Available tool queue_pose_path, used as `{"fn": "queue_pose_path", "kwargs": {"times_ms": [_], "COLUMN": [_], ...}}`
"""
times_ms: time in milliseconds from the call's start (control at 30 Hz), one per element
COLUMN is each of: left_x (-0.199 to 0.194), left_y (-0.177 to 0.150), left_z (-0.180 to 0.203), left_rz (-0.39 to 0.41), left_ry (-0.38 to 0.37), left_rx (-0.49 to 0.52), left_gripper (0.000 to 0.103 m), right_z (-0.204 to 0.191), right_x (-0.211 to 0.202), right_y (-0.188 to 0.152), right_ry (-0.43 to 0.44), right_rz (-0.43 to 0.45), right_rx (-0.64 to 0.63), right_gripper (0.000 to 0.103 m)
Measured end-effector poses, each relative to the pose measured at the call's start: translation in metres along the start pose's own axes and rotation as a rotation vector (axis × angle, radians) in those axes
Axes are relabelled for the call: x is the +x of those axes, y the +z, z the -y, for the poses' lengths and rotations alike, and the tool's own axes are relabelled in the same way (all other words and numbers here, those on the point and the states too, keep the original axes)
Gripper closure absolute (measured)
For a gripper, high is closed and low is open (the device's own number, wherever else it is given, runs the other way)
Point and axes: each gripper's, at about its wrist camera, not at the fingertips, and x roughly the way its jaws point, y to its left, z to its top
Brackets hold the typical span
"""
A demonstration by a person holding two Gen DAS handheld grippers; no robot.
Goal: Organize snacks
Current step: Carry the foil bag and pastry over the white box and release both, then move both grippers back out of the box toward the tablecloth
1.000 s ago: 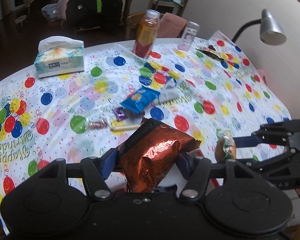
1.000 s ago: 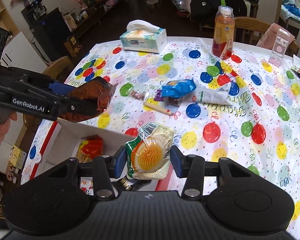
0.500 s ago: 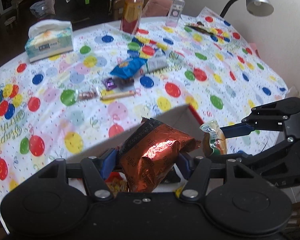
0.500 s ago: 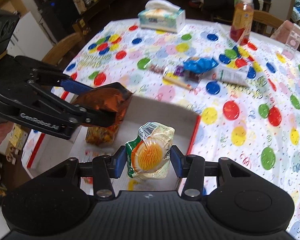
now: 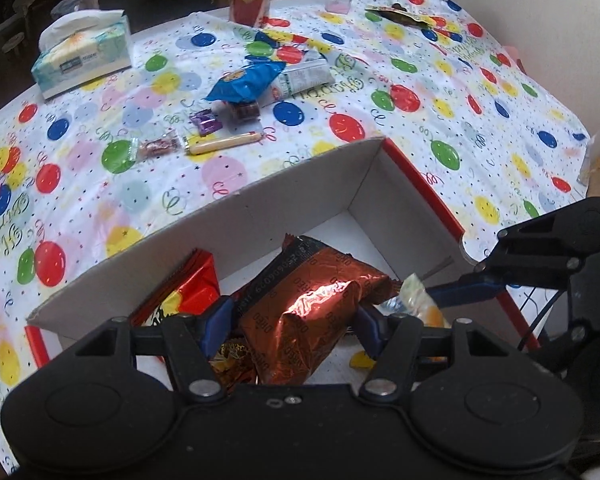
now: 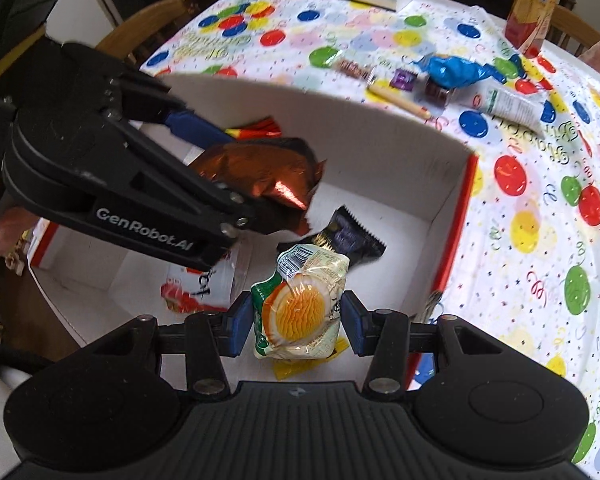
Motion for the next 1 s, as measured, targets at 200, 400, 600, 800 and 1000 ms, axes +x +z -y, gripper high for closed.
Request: {"fn": "queue_pose_path", "kwargs": {"times_ms": [200,400,600,800,1000], "left_x": [0.008,0.015,0.017,0.016,0.003], "left_y": [-0.005,-0.008,-0.011,-0.014,-0.015], "left_z": [0.016,0.022,0.023,0.022,0.022], "left_rz": [-0.008,-0.010,-0.015,-0.010,0.022], "left_ry": [0.005,0.024,0.040,0.037,0.027], "left_rx": [0.059,0.074,0.074,0.052,0.048], "left_gripper": [0.041,0.041,0.033,0.018,0.014], "right_z": [-0.004,-0.006,-0.005,-0.003,-0.001], "right_x": [0.011,0.009,0.006,-0.009,-0.023], "right_y": [-0.007,-0.011,-0.014,-0.014,-0.015], "right_ry": [-0.013,-0.021,-0.019,-0.004,0.003], "right_rz": [-0.024,-0.008,0.008,0.049,0.072], "right_rx": [0.000,0.005,0.020,0.028,0.026], "right_gripper": [0.056,0.052,0.046,0.036,0.035]}}
